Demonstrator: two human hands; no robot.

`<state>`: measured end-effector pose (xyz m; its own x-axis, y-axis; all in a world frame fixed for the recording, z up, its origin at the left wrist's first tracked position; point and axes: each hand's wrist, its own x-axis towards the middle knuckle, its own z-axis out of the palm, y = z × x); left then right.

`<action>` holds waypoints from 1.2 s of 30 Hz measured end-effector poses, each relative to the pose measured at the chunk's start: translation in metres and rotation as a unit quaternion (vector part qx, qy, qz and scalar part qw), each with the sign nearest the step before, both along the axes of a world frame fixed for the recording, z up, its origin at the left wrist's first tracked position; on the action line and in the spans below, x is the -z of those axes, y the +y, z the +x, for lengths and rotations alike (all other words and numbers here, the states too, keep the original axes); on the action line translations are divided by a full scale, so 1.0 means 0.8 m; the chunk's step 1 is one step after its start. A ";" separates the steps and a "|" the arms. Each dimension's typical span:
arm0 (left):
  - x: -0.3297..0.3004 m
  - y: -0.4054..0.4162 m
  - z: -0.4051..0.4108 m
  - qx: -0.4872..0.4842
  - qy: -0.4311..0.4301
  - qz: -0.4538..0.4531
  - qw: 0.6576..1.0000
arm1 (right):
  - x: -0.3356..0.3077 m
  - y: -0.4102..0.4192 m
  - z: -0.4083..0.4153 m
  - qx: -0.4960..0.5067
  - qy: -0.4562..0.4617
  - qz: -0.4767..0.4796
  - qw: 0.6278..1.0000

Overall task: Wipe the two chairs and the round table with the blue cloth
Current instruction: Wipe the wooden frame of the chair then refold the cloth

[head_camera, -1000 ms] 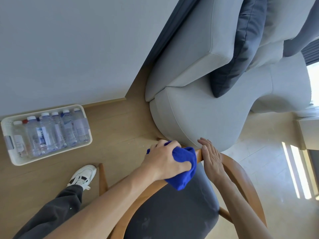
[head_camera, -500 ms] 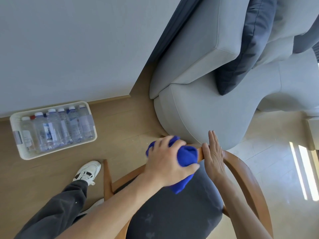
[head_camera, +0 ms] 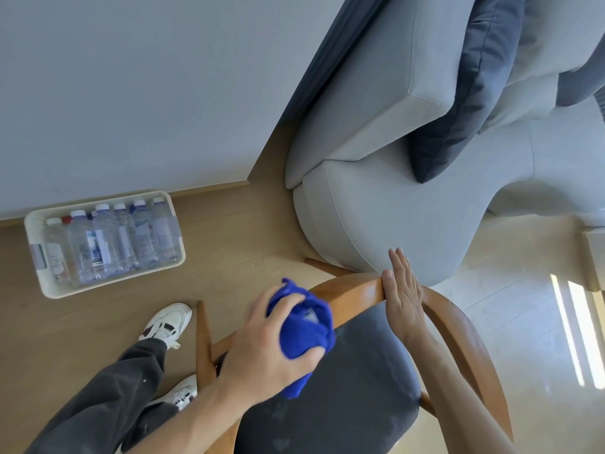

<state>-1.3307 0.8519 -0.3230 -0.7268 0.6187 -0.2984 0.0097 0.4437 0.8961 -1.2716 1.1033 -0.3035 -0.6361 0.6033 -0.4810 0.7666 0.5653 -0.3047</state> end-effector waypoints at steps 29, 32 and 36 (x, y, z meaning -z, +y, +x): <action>0.014 -0.064 0.041 -0.058 -0.040 -0.037 0.997 | -0.028 -0.062 -0.020 -0.172 0.059 0.062 0.981; 0.020 -0.101 0.070 -0.099 -0.093 -0.064 0.989 | -0.020 -0.110 -0.020 -0.265 0.062 0.138 0.952; 0.016 -0.130 0.102 -0.127 -0.105 -0.076 0.983 | -0.016 -0.111 -0.020 -0.249 0.063 0.164 0.952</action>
<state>-1.2490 0.7478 -0.3361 -0.7641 0.3623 -0.5337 -0.2970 0.5368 0.7897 -1.2877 1.0149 -0.2908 -0.9229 0.3159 -0.2203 0.3471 0.9301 -0.1203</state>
